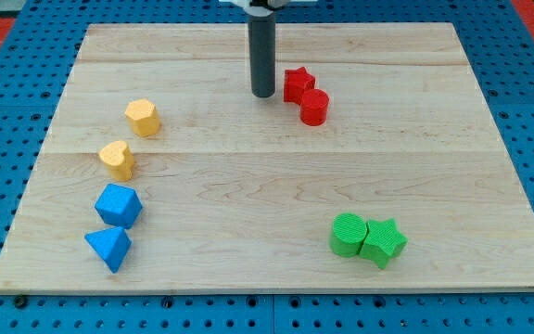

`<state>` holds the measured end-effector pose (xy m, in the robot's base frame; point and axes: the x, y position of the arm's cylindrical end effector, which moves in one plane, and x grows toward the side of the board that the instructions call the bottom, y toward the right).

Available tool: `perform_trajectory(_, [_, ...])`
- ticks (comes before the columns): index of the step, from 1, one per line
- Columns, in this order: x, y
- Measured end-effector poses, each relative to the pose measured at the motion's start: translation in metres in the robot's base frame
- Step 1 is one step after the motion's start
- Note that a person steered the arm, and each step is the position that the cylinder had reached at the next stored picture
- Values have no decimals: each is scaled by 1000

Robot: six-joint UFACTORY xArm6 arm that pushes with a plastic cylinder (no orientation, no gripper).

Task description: Move the green star slightly up and left a bit

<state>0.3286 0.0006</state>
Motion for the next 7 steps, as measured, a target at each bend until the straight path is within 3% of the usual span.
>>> perform_trajectory(2, [-10, 31])
perform_trajectory(3, [-22, 8])
perform_trajectory(5, [157, 13])
perform_trajectory(6, [222, 13])
perform_trajectory(7, [290, 78])
